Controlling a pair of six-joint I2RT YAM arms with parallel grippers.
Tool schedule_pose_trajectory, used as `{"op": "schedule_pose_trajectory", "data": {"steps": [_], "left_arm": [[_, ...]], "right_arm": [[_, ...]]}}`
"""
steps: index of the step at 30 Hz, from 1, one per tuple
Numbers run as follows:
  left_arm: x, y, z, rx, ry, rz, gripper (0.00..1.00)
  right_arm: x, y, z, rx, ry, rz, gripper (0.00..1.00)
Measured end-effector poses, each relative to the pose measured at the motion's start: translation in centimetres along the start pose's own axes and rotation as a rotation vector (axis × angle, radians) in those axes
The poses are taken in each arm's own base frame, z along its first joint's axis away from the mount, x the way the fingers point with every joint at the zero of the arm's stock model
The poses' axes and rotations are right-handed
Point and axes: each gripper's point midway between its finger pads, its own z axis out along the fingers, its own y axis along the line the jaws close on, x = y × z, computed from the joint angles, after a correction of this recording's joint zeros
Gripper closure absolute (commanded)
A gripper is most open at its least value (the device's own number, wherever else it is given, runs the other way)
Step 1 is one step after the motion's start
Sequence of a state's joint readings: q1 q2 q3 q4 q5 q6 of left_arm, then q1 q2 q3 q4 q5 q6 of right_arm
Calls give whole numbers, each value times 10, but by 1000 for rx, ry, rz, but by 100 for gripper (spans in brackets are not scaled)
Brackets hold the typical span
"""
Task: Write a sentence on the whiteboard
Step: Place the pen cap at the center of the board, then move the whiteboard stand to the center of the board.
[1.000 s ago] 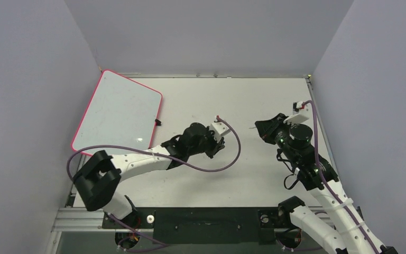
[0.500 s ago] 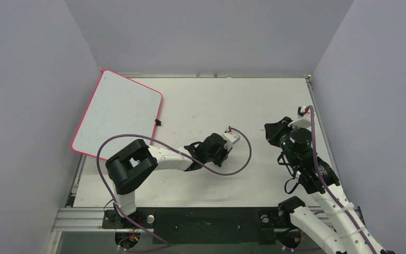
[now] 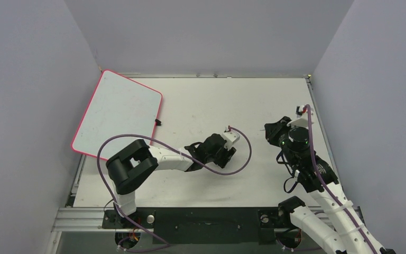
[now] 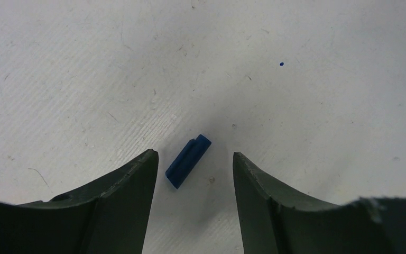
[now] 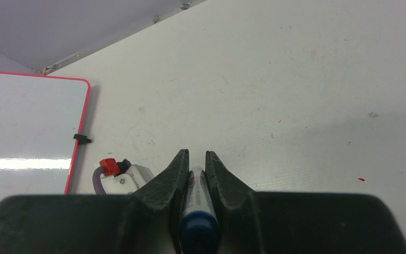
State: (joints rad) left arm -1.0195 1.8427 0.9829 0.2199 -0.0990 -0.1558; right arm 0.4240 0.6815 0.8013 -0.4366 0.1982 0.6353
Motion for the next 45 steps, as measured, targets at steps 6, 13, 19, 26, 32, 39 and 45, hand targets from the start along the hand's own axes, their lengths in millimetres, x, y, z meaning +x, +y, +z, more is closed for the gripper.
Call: {"op": "schedule_pose_trajectory", "data": {"steps": [6, 13, 19, 26, 32, 39, 45], "left_arm": [[-17, 10, -16, -66, -22, -17, 47], [-77, 53, -63, -276, -129, -125, 47], [-104, 154, -125, -515, -190, -298, 44], [-115, 309, -232, -860, -268, -544, 41], [-101, 402, -330, -1102, -337, -728, 40], [-61, 459, -380, -1280, -348, -926, 40], [-26, 487, -383, -1362, -312, -1080, 40]], "right_arm": [[0, 0, 0, 0, 0, 0, 100], [0, 0, 0, -1, 0, 0, 100], [0, 1, 0, -6, 3, 1, 100], [3, 5, -1, -27, 17, 5, 100], [6, 9, -1, -51, 31, 9, 100], [17, 13, 3, -78, 68, 14, 100], [23, 16, 5, -94, 90, 18, 100]]}}
